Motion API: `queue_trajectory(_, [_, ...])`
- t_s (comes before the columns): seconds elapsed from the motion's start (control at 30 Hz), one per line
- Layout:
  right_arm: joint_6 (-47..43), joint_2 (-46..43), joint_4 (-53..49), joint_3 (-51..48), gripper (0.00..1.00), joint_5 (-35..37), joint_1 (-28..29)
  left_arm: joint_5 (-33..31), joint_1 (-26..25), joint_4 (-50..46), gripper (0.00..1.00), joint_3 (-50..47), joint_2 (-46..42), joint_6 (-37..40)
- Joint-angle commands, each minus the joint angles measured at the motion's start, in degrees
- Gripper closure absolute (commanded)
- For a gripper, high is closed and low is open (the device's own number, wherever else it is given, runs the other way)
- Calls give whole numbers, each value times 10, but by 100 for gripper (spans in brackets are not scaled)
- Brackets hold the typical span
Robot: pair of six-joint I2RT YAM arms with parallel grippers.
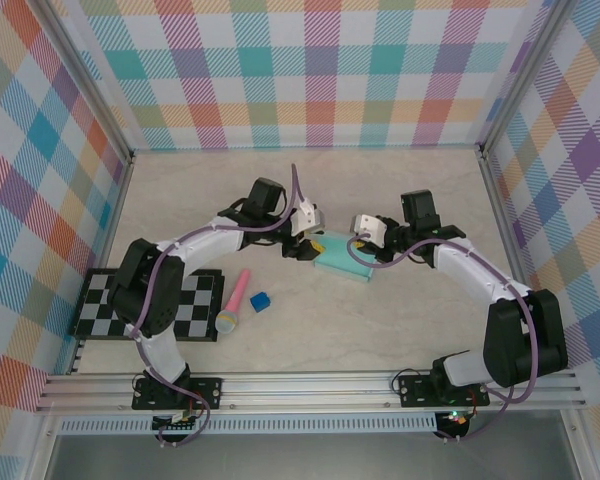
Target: Fold the paper box
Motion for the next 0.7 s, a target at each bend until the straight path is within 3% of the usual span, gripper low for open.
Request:
queue_trajectory(0.0, [0, 8, -45, -3, 100, -1, 2, -1, -13, -26, 53, 21, 16, 33])
queue_trajectory(0.1, [9, 5, -37, -4, 98, 2, 2, -26, -23, -30, 54, 20, 19, 45])
queue_trajectory(0.2, [40, -5, -10, -12, 89, 2, 0, -39, -26, -26, 62, 20, 22, 45])
queue_trajectory(0.3, [108, -33, 42, -28, 73, -25, -21, -44, -26, -34, 72, 26, 23, 44])
queue_trajectory(0.53, [333, -138, 189, -107, 52, -136, -126, -63, -26, -66, 81, 46, 32, 26])
queue_trajectory(0.67, [487, -153, 266, -146, 53, -178, -213, -61, -26, -71, 83, 47, 36, 18])
